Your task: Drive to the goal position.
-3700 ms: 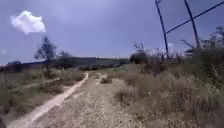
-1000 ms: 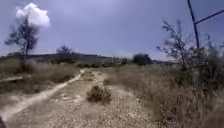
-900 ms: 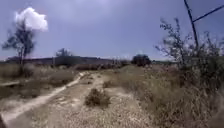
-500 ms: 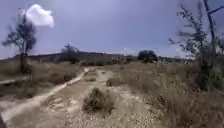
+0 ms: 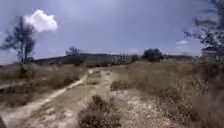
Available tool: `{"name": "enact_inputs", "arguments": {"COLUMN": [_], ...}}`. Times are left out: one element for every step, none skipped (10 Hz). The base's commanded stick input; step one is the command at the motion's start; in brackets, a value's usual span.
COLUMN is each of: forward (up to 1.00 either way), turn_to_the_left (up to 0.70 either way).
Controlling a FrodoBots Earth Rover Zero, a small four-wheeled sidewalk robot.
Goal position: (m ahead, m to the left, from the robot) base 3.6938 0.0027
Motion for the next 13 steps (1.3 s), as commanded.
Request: {"name": "enact_inputs", "arguments": {"forward": [0.7, 0.7, 0.7, 0.7, 0.7, 0.7, 0.7, 0.7, 0.7, 0.7, 0.7, 0.7, 0.7], "turn_to_the_left": [0.1, 0.19, 0.27, 0.27, 0.2, 0.07, 0.0, 0.0, 0.0, 0.0, 0.0, 0.0, 0.0]}}
